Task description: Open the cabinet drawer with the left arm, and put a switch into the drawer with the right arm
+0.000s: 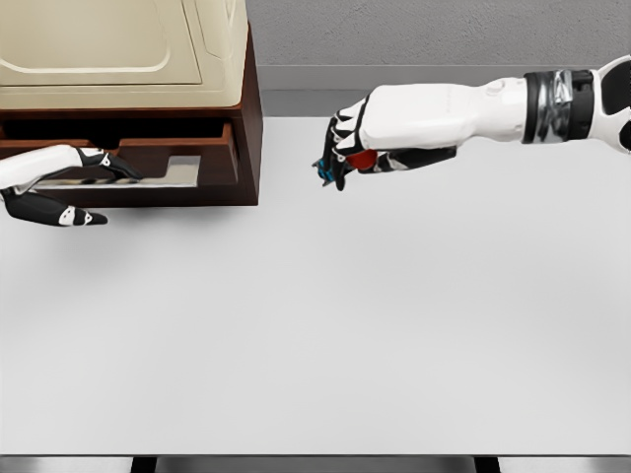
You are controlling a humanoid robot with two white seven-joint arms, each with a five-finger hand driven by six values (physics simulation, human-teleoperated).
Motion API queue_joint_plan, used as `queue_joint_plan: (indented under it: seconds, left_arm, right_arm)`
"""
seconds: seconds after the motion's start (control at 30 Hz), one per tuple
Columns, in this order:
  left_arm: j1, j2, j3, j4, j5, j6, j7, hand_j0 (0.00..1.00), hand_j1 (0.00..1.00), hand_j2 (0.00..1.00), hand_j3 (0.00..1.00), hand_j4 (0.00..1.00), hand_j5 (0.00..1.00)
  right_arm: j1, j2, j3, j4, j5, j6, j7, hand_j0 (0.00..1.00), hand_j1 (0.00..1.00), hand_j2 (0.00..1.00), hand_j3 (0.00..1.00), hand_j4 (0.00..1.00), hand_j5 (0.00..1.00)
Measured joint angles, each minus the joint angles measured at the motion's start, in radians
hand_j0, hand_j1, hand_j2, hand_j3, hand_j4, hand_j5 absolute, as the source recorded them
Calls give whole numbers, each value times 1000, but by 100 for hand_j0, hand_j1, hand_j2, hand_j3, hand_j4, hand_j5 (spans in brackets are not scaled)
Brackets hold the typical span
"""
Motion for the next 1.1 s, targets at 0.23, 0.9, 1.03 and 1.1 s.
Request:
queue_joint_plan:
  seconds: [0.23, 0.9, 1.03, 1.1]
  left_arm:
    - [11, 13, 2, -18, 8, 4, 3, 76, 76, 76, 76, 76, 76]
    - [37, 54, 1, -80, -26, -27, -13, 76, 76, 76, 76, 76, 76]
    - [38, 64, -4, -91, -24, -37, -11, 76, 76, 76, 76, 76, 76]
    - [37, 70, -7, -94, -31, -45, -12, 76, 76, 76, 76, 76, 76]
  right_arm:
    - [-12, 64, -7, 48, -1, 0, 18, 47, 47, 47, 47, 47, 47]
    - [-100, 270, -14, 195, -10, 0, 38, 47, 47, 47, 47, 47, 47]
    - [-109, 320, -14, 239, -10, 0, 38, 47, 47, 47, 47, 47, 47]
    - [-110, 348, -14, 263, -10, 0, 38, 47, 47, 47, 47, 47, 47]
